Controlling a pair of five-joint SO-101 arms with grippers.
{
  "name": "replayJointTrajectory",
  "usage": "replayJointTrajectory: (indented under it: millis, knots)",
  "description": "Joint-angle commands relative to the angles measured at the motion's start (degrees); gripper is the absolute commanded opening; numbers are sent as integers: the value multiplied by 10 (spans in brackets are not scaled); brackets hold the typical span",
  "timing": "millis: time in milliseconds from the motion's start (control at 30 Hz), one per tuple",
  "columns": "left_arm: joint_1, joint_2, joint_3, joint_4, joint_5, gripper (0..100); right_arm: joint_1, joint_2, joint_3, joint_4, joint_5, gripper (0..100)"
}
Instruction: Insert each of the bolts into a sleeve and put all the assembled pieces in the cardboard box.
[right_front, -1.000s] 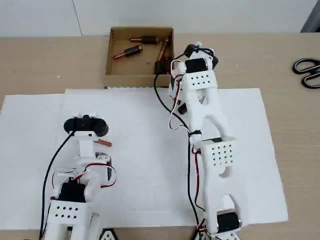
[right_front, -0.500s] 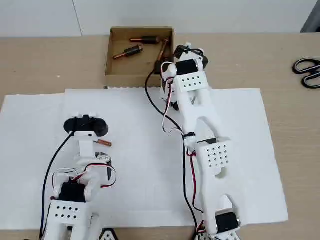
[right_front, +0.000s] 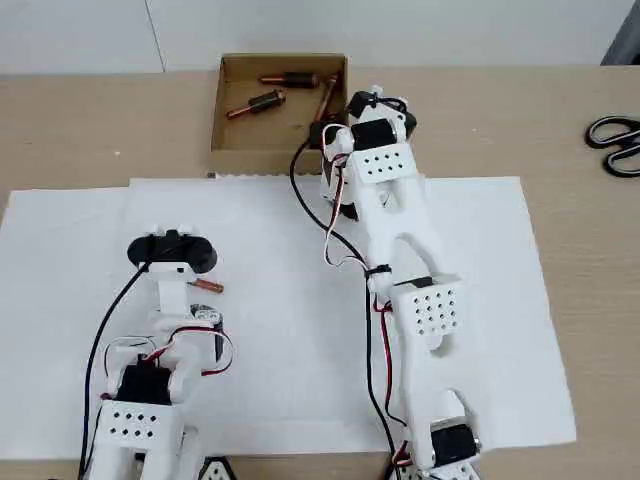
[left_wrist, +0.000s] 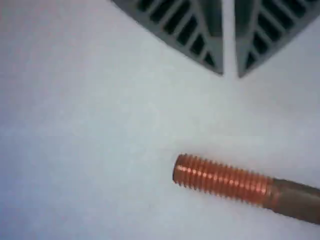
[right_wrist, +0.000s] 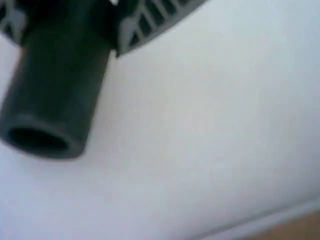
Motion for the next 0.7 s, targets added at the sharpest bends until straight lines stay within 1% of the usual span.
replayJointTrajectory:
  millis: [0, 200, 500, 667]
  knots:
    - [0, -4, -1, -13, -1, 6, 9, -6, -12, 7, -6, 13]
    - [0, -4, -1, -13, -1, 6, 20, -11, -12, 8, -4, 173]
    - [0, -4, -1, -12, -1, 6, 22, -9, -13, 6, -4, 176]
    - [0, -4, -1, -12, -1, 6, 39, -6, -14, -7, -4, 176]
